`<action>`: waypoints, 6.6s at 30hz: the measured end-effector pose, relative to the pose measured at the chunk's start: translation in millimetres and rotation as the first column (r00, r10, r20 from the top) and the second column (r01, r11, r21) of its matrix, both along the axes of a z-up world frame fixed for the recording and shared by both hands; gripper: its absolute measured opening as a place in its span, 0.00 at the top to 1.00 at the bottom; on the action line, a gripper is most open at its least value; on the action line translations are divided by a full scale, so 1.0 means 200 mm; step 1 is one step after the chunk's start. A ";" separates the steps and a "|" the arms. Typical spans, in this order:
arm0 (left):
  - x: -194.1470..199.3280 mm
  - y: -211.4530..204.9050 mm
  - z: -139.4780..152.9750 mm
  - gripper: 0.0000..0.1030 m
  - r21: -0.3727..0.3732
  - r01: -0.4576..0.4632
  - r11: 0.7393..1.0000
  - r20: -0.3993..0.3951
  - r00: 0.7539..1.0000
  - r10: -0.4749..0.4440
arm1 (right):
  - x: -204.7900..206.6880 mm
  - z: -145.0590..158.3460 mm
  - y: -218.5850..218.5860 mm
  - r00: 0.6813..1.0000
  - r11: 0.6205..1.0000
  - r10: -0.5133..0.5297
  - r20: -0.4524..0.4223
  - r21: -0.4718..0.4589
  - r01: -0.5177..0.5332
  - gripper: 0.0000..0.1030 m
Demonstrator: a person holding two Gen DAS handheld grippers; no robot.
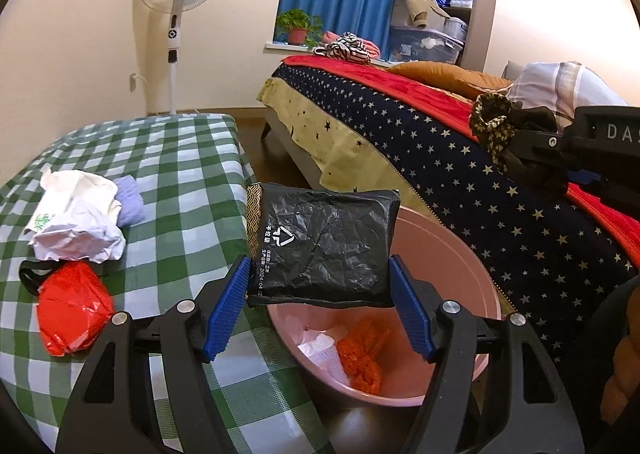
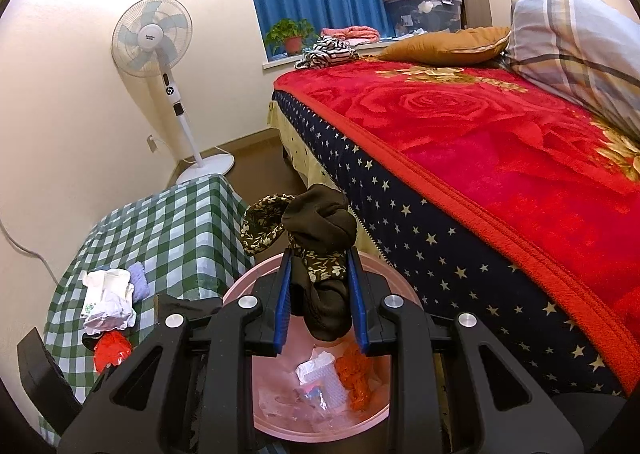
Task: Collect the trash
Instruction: 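Carry both items over the pink bin and open both tools to drop them, then move the left tool to the red plastic bag while the right tool reaches the crumpled white paper, then grasp the red plastic bag with the left tool while the right tool grasps the crumpled white paper, then lift the red bag and white paper and carry them toward the pink bin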
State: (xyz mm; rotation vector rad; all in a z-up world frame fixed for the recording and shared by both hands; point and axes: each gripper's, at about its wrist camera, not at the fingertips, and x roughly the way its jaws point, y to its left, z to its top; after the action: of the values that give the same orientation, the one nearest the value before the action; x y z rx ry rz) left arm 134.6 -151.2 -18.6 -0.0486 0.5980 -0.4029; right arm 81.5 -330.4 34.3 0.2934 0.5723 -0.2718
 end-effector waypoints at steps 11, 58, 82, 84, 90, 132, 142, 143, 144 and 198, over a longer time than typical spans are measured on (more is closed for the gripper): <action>0.02 -0.04 -0.02 0.26 -0.014 0.038 0.999 -0.042 0.998 -0.039 | 0.00 0.00 -0.01 1.000 1.000 -0.024 -0.002 0.018 0.024 0.51; 0.10 0.78 -0.15 0.27 0.080 -0.458 0.885 -0.226 0.856 0.464 | 0.11 -0.15 0.51 0.958 0.957 0.284 0.045 0.041 -0.286 0.50; -0.06 1.11 -0.10 0.66 0.059 -0.684 0.728 -0.173 0.711 0.682 | 0.29 -0.33 0.84 0.876 0.871 0.483 -0.004 0.107 -0.480 0.50; -0.06 1.12 -0.09 0.66 0.060 -0.689 0.722 -0.167 0.706 0.688 | 0.33 -0.34 0.89 0.861 0.856 0.508 -0.004 0.108 -0.505 0.50; -0.04 1.16 -0.09 0.65 0.044 -0.701 0.712 -0.160 0.699 0.697 | 0.49 -0.39 0.97 0.834 0.826 0.551 -0.009 0.147 -0.544 0.50; 0.15 1.05 -0.17 0.33 0.054 -0.507 0.860 -0.257 0.825 0.503 | 0.62 -0.41 0.89 0.822 0.802 0.569 0.022 0.206 -0.561 0.94; 0.10 1.00 -0.13 0.53 0.022 -0.472 0.881 -0.212 0.859 0.466 | 0.55 -0.38 0.85 0.858 0.848 0.513 -0.002 0.153 -0.507 0.94; 0.09 1.00 -0.12 0.53 0.018 -0.470 0.883 -0.206 0.862 0.463 | 0.53 -0.36 0.85 0.859 0.851 0.512 -0.002 0.137 -0.507 0.94; 0.08 0.99 -0.11 0.54 0.015 -0.468 0.884 -0.200 0.864 0.461 | 0.52 -0.35 0.85 0.859 0.852 0.511 -0.002 0.130 -0.507 0.94; 0.00 0.42 0.10 0.54 -0.021 -0.281 0.959 -0.036 0.959 0.280 | 0.02 -0.07 0.16 0.999 1.000 0.019 0.046 0.012 -0.020 0.94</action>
State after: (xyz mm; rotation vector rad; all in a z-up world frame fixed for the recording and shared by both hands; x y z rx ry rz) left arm 134.3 -66.7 0.5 -0.1635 0.6078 -0.1341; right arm 85.5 -298.3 20.8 0.3056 0.5319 -0.2423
